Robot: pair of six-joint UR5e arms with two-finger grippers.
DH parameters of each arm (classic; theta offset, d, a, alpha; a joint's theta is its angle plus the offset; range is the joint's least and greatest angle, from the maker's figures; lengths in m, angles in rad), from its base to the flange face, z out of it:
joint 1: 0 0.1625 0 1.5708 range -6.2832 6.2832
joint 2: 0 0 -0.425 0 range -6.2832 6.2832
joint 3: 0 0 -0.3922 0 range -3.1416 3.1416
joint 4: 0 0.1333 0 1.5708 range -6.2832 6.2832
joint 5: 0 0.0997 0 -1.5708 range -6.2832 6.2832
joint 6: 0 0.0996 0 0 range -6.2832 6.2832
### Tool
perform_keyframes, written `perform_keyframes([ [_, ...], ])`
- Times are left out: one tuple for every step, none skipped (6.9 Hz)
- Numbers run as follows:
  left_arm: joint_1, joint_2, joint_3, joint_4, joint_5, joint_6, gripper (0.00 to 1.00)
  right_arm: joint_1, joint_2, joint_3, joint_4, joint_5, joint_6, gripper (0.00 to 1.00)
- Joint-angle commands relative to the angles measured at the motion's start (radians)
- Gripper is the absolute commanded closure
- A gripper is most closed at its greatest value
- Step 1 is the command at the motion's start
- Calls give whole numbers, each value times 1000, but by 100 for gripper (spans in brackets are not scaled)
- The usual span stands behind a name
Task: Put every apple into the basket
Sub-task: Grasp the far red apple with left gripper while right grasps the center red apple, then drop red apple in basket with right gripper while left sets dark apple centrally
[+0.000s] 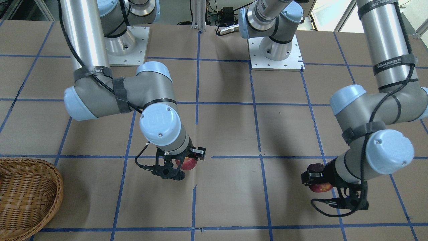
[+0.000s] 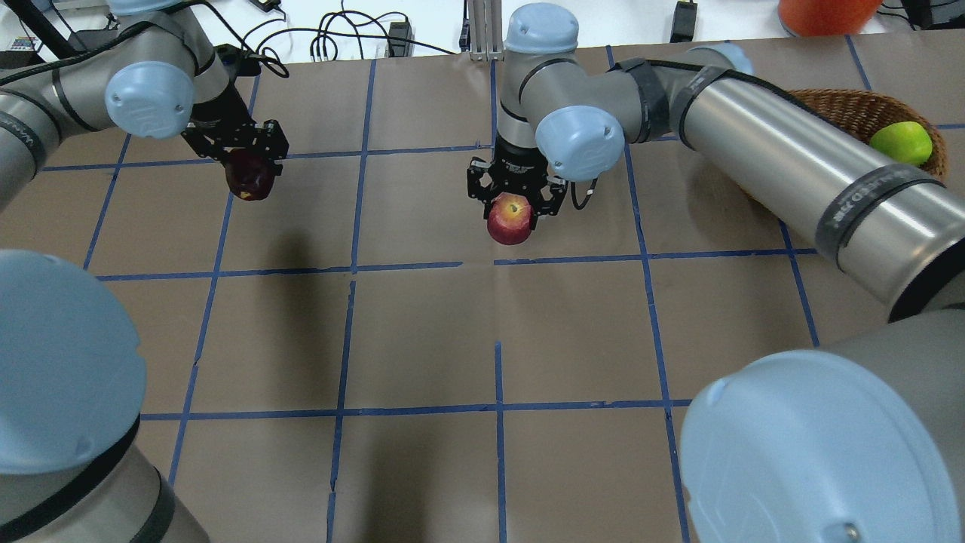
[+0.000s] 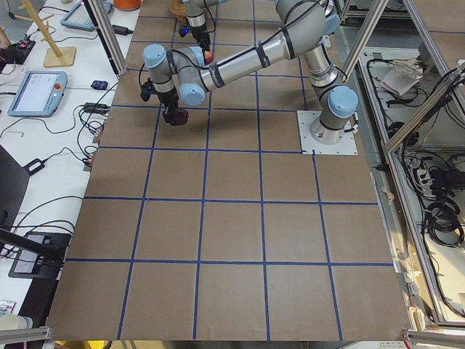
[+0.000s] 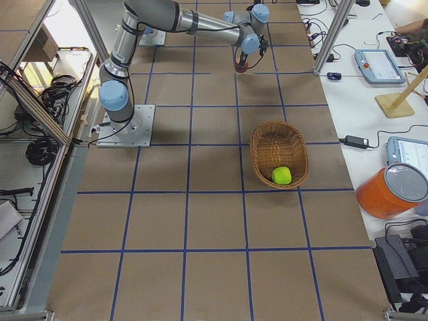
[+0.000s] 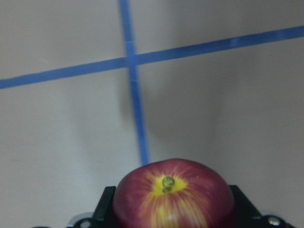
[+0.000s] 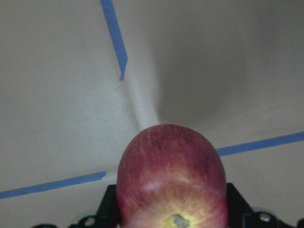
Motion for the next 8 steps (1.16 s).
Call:
perform_keyframes([
  [-199, 32, -55, 35, -47, -381, 84, -228, -72, -105, 147, -113, -171, 100],
  [-306, 2, -66, 91, -47, -548, 84, -327, -68, -116, 154, -199, -342, 100],
  [-406, -20, -78, 163, -47, -699, 83, -426, -58, -118, 135, -271, -535, 100],
  [-478, -41, -101, 178, -47, -773, 77, -507, -31, -116, 119, -275, -630, 100],
  [-517, -55, -122, 179, -47, -780, 60, -558, 10, -109, 67, -284, -669, 100],
  [-531, -61, -133, 205, -47, -790, 29, -590, 56, -107, -28, -316, -769, 100],
  [-521, -58, -113, 210, -49, -775, 0, -612, 99, -108, -87, -329, -781, 100],
  [-496, -24, -93, 193, -46, -771, 0, -623, 130, -108, -136, -342, -787, 100],
])
